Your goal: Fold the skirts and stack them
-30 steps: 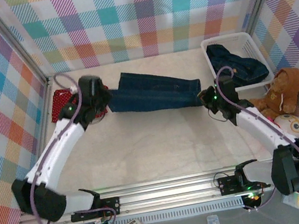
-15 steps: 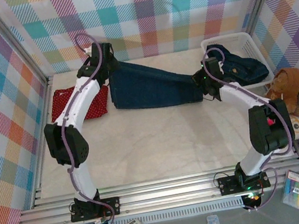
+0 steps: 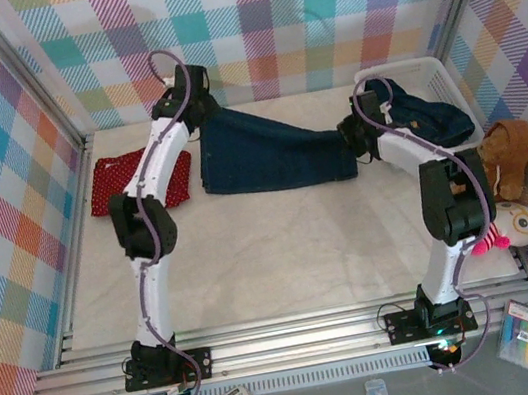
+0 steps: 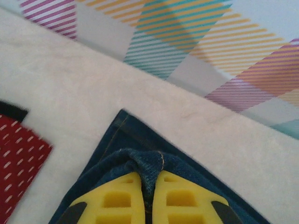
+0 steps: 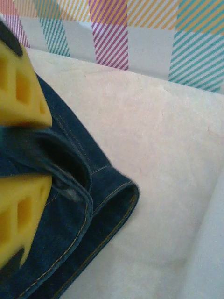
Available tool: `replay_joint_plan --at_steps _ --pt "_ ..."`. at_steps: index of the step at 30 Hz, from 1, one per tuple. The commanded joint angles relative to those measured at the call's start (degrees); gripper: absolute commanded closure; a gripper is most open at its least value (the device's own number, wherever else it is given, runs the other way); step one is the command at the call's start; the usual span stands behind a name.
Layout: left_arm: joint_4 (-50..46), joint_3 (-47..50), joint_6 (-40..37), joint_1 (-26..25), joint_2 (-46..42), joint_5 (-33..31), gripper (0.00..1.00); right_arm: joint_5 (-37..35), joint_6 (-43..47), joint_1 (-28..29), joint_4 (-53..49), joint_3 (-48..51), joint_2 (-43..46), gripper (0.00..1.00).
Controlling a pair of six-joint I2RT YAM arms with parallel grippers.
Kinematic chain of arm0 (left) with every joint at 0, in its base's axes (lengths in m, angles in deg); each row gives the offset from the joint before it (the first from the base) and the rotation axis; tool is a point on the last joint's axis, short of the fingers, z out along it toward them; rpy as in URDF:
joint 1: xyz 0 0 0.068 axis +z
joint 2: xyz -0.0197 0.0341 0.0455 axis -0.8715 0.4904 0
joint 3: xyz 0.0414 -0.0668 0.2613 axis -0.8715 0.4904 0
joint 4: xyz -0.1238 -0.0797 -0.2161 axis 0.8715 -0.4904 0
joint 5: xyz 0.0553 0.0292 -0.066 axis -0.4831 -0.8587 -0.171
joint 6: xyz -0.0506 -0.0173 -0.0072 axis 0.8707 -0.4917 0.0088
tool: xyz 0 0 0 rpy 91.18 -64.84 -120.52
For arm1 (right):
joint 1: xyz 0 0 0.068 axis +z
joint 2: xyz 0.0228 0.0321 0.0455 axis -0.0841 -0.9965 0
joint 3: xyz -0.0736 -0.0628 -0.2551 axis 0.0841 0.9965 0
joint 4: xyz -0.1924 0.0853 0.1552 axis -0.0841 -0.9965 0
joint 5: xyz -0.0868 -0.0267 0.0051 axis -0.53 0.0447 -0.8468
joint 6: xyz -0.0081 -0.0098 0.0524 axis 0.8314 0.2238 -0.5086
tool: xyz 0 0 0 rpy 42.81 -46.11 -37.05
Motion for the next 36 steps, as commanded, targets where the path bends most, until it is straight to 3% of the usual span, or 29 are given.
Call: replay_joint_plan --at_steps 1,2,3,4,9,11,14,22,36 --pt "-14.9 -19.1 0.0 2.0 10.0 5.1 0.26 4.5 2.7 -0.1 0.9 -3.5 -0.7 0.44" --pt "-17.7 -22.2 0.7 2.0 11.5 5.5 0.08 5.2 3.5 0.1 0.2 -3.7 -0.2 0.29" --pt "-18.4 -21.2 1.4 1.9 11.2 6.3 0.00 5.5 4.3 0.4 -0.2 -3.5 0.2 0.17" --pt "-18.1 -17.9 2.1 1.8 9.8 7.2 0.00 5.4 4.9 1.0 -0.7 -2.9 1.1 0.01" --pt "-2.0 11.0 6.3 1.1 -2.6 20.2 0.00 4.1 10.3 4.4 -2.6 0.1 4.0 0.01" --pt "1.8 15.2 8.0 0.7 -3.8 25.7 0.00 2.9 12.4 5.7 -3.9 0.1 3.5 0.01" --pt "1.6 14.1 9.1 0.3 -0.7 31.0 0.00 3.3 13.8 6.3 -4.6 -0.4 1.3 0.01" --pt "-2.5 12.1 10.8 0.3 6.8 30.3 0.00 10.2 21.4 6.2 -11.3 -8.1 -7.9 0.01" --pt "4.7 44.6 11.2 0.3 -5.3 29.4 0.00 13.2 30.7 4.3 -23.4 -5.1 -10.5 0.01"
